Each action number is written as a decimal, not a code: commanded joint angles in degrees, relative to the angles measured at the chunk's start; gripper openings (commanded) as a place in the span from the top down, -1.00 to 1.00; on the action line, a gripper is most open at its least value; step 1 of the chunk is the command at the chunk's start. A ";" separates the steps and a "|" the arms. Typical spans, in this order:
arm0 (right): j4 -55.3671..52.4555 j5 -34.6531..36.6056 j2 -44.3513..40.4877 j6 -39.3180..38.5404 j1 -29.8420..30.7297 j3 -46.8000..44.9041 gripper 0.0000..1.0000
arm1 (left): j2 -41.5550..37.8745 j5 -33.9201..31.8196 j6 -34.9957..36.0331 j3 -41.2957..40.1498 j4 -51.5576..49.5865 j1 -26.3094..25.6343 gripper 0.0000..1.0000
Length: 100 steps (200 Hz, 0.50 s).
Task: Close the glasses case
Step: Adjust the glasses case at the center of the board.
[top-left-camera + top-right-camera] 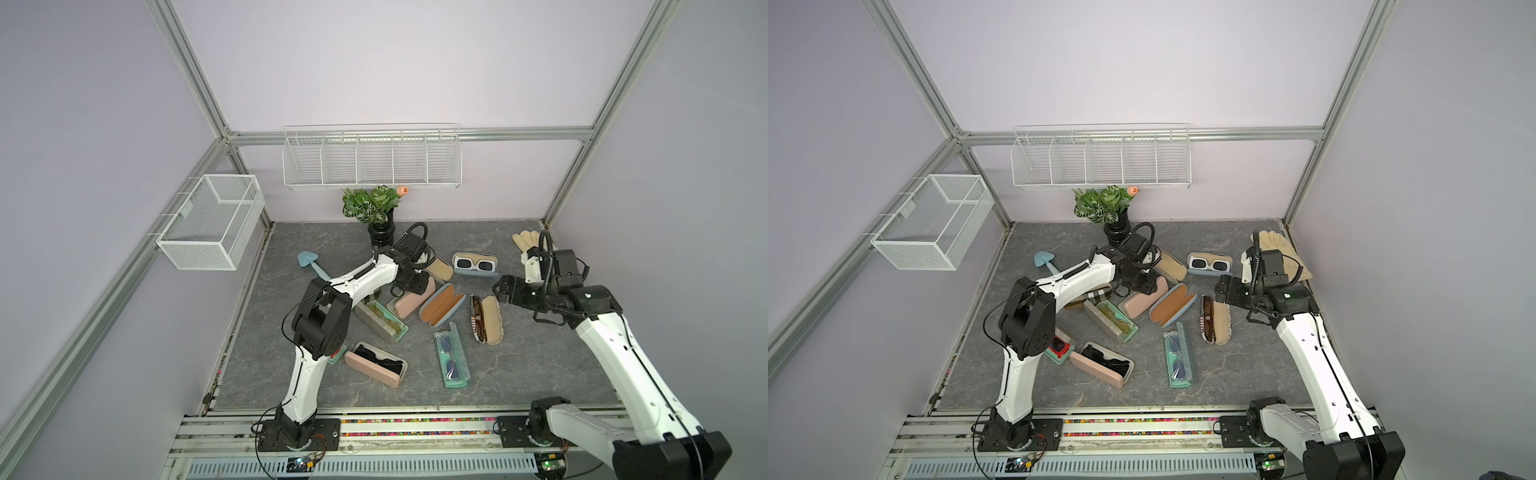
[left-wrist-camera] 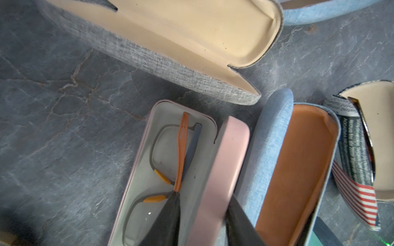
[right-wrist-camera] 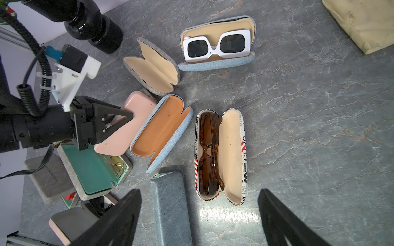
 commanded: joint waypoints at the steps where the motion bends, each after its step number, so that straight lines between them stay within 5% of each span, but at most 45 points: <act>1: -0.53 -0.52 -0.63 0.74 0.33 -0.20 -0.78 | 0.57 0.42 -1.74 -1.03 1.98 0.78 0.34; 100: -0.97 -1.13 -0.52 -0.17 0.42 -0.20 -0.78 | 0.74 -4.41 -10.43 -1.68 5.20 1.71 0.50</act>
